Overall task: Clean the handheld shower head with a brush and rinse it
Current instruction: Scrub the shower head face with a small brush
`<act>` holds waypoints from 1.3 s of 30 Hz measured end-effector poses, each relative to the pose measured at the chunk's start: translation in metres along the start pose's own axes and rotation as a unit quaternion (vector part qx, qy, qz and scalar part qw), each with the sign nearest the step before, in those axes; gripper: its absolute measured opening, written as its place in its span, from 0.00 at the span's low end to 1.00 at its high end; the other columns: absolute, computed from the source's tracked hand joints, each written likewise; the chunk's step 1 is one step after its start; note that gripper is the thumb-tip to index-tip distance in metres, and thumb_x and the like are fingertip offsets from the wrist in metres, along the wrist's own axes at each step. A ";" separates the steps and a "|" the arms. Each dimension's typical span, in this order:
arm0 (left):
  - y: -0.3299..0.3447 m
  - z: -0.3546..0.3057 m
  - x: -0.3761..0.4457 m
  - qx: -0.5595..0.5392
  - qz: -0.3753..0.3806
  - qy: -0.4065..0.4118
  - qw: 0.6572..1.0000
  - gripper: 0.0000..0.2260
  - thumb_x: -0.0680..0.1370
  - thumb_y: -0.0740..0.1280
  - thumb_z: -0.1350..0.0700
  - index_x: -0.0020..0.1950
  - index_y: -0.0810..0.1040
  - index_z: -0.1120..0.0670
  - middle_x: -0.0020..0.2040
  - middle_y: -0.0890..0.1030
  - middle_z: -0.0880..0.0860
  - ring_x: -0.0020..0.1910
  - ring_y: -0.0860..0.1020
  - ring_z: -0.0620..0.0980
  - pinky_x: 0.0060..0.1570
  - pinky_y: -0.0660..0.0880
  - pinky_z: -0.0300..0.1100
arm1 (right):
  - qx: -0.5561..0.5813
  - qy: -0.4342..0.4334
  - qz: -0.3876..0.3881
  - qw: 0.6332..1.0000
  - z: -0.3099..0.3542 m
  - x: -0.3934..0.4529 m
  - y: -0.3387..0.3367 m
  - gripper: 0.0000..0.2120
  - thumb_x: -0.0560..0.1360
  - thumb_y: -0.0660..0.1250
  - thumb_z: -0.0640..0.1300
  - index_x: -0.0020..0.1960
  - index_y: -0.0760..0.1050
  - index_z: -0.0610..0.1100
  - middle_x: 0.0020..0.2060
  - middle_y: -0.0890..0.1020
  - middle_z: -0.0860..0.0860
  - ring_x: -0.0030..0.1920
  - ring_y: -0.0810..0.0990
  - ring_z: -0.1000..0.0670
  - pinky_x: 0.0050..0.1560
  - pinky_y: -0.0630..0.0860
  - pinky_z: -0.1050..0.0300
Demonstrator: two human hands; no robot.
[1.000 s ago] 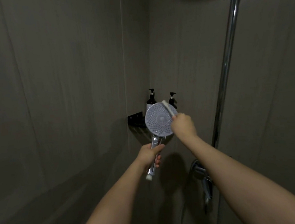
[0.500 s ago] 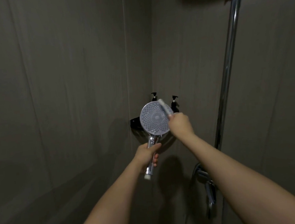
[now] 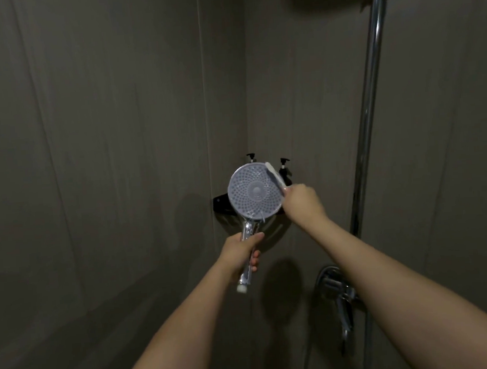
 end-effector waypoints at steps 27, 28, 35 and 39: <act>0.015 -0.007 -0.021 -0.019 0.006 0.006 1.000 0.06 0.78 0.65 0.58 0.43 0.69 0.55 0.24 0.67 0.52 0.16 0.64 0.44 0.19 0.64 0.31 | -0.024 0.014 0.080 0.996 -0.027 -0.025 -0.004 0.13 0.80 0.56 0.41 0.51 0.78 0.36 0.42 0.78 0.41 0.46 0.78 0.42 0.42 0.70 0.57; 0.016 -0.007 -0.021 -0.021 0.010 0.006 1.000 0.06 0.78 0.64 0.58 0.43 0.69 0.55 0.25 0.67 0.52 0.16 0.64 0.44 0.19 0.64 0.31 | -0.011 0.018 0.027 0.999 -0.028 -0.022 -0.007 0.13 0.79 0.56 0.40 0.51 0.78 0.35 0.44 0.80 0.38 0.47 0.80 0.40 0.41 0.70 0.56; 0.017 0.002 -0.020 -0.005 0.006 -0.001 1.000 0.06 0.78 0.65 0.58 0.43 0.69 0.55 0.24 0.67 0.52 0.16 0.64 0.45 0.20 0.64 0.32 | -0.035 0.026 0.016 0.999 -0.030 -0.023 -0.008 0.12 0.80 0.56 0.42 0.49 0.77 0.39 0.38 0.76 0.46 0.35 0.75 0.47 0.33 0.69 0.58; 0.018 0.001 -0.017 0.001 0.006 -0.001 1.000 0.07 0.78 0.65 0.59 0.41 0.70 0.55 0.22 0.68 0.51 0.16 0.65 0.45 0.19 0.65 0.32 | -0.027 0.018 0.093 0.995 -0.029 -0.025 -0.002 0.11 0.80 0.57 0.42 0.46 0.77 0.42 0.41 0.78 0.44 0.41 0.77 0.46 0.34 0.69 0.58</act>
Point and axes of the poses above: each hand's wrist, its own x-axis towards the middle knuckle, its own y-axis out of the palm, z = x × y, the point moved 3 cm from there along x, towards the middle knuckle
